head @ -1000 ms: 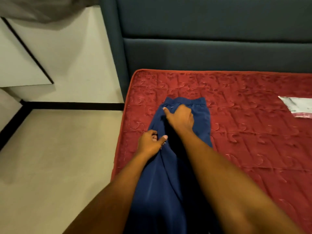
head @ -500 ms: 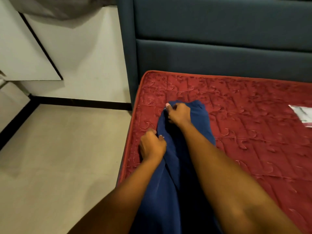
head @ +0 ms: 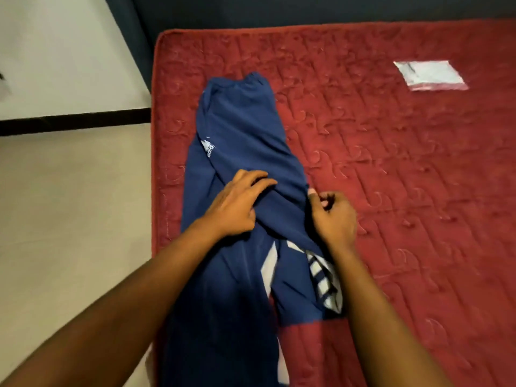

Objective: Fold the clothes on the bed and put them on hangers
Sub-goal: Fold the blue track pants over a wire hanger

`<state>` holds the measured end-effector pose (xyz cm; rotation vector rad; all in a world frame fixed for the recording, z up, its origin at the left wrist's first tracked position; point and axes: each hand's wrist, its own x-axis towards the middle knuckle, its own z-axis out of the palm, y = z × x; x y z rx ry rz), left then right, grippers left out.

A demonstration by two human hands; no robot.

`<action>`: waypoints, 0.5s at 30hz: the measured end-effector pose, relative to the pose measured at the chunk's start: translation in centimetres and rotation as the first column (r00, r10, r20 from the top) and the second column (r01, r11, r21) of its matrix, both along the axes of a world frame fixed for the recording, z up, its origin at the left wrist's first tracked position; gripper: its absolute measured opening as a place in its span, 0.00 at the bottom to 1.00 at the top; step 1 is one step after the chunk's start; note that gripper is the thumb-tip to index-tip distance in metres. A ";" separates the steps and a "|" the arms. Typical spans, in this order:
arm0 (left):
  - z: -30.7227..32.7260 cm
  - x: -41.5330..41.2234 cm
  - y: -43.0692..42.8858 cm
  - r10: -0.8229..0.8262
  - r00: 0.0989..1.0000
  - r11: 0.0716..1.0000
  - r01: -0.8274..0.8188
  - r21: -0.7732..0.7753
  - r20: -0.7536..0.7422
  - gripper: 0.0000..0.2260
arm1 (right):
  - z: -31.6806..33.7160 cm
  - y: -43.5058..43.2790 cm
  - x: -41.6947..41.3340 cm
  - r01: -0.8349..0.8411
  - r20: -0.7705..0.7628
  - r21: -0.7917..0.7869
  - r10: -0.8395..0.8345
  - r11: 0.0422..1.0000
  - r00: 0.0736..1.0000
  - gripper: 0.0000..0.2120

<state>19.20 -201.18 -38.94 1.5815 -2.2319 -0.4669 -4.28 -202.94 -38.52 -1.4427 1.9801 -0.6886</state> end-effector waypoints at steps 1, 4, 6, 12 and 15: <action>-0.1 -0.7 0.2 -0.048 0.994 0.999 0.046 0.026 0.097 0.39 | 0.3 1.3 -1.1 -0.027 0.033 0.079 0.024 0.997 0.999 0.34; -0.5 -1.7 -0.1 -0.123 0.955 0.991 0.132 -0.015 0.271 0.29 | 2.6 4.3 -2.7 -0.172 -0.014 0.283 0.183 0.943 0.983 0.58; -0.6 -1.9 -0.2 -0.073 0.974 0.979 0.111 -0.172 0.215 0.13 | 3.7 6.7 -3.2 -0.243 -0.203 0.407 0.346 0.881 0.916 0.70; 0.7 -0.8 0.9 0.225 0.943 0.922 -0.288 -0.259 -0.245 0.13 | 3.2 9.9 -5.9 -0.169 -0.324 0.415 0.319 0.894 0.891 0.26; 1.2 0.7 1.3 0.287 0.901 0.913 -0.360 -0.191 -0.326 0.12 | 5.8 6.7 -7.5 -0.066 -0.467 0.080 0.095 0.995 0.879 0.17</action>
